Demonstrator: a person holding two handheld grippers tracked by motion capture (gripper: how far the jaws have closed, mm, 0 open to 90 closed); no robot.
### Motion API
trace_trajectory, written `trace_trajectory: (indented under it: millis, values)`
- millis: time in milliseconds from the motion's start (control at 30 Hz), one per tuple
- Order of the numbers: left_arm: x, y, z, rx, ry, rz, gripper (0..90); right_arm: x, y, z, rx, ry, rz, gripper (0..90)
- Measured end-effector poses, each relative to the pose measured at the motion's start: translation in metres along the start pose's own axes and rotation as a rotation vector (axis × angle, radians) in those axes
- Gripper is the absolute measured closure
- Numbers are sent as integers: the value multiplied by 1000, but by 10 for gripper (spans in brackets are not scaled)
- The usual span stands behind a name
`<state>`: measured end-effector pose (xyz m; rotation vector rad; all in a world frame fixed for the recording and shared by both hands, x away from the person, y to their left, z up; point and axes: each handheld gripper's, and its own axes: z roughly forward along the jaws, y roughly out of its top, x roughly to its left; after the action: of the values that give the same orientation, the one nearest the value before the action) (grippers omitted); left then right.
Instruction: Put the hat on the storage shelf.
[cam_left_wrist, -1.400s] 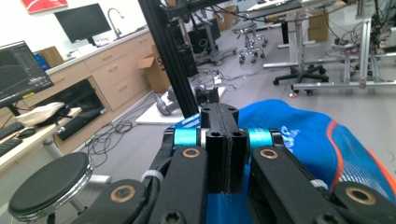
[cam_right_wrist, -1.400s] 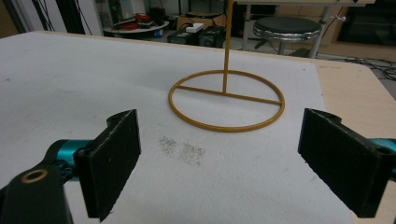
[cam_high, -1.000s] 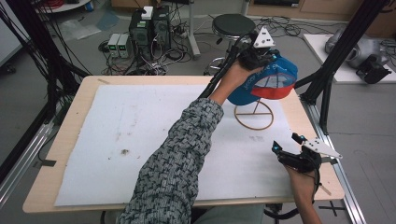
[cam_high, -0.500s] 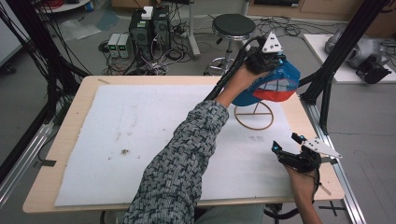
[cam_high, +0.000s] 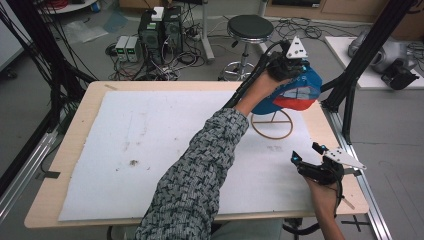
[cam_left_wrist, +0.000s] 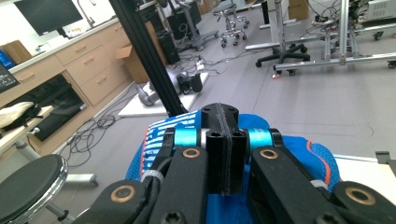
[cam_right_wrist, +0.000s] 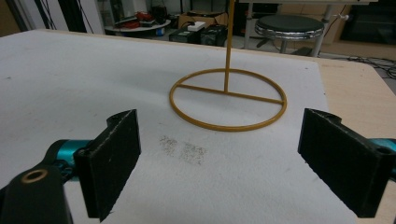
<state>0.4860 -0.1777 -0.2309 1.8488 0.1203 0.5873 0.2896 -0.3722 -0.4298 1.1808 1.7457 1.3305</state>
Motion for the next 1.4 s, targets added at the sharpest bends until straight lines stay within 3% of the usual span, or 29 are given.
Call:
trace_trajectory:
  millis: [167,200,333,767,1100,1400]
  values:
    - [1,-1,0,4,-13,-13,879,0,0,0,2,-2,7,122]
    - [2,-2,0,8,-16,-19,817,0,0,0,3,-3,5,122]
    - [3,-4,0,27,-23,-29,780,0,0,0,2,-1,3,121]
    - [6,-3,-4,12,-21,-47,690,-1,0,0,1,-3,4,121]
    - [21,-1,-29,-6,-13,-72,617,-1,0,0,3,-5,2,122]
    - [43,-9,-68,25,25,-97,557,-1,-1,1,2,-6,0,122]
